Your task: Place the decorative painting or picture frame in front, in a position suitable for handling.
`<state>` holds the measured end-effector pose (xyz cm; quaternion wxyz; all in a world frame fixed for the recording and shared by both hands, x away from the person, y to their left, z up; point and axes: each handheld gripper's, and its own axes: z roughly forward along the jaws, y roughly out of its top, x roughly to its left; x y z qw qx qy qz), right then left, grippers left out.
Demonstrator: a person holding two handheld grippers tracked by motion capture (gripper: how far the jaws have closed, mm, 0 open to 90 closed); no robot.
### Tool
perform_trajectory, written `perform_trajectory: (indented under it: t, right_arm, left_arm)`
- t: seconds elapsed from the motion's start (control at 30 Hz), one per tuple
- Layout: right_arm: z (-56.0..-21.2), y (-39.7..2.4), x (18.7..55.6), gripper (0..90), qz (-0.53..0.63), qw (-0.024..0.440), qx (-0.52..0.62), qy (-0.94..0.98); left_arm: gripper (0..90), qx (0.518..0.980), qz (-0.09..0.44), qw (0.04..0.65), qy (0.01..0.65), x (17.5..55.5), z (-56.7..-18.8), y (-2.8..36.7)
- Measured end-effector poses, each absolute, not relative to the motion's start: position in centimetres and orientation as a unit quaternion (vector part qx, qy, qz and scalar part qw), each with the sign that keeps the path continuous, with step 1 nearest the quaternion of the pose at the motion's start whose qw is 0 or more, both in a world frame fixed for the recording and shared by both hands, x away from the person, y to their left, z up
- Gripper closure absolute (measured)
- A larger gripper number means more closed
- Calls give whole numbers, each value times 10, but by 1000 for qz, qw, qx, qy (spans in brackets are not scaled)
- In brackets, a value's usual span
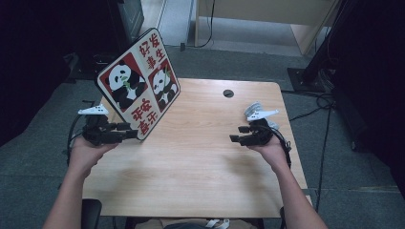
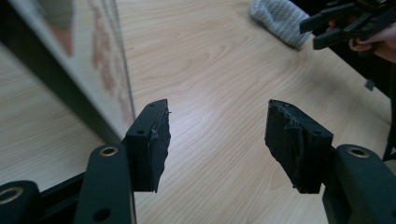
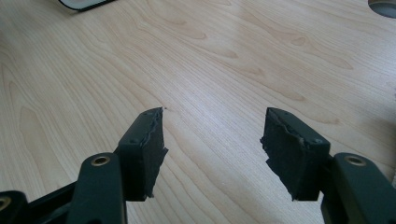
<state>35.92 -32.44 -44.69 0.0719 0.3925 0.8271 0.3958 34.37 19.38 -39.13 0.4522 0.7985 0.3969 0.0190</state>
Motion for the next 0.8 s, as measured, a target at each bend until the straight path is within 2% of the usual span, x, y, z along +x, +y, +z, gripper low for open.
perform_trajectory:
  t: [0.33,0.8]
  right_arm:
    - [-442,-328,356,385,410,72,396,818]
    - [-442,-332,357,384,410,79,399,816]
  left_arm:
    - [403,779,25,451,436,348,-390,223]
    - [407,765,49,452,457,376,-349,238]
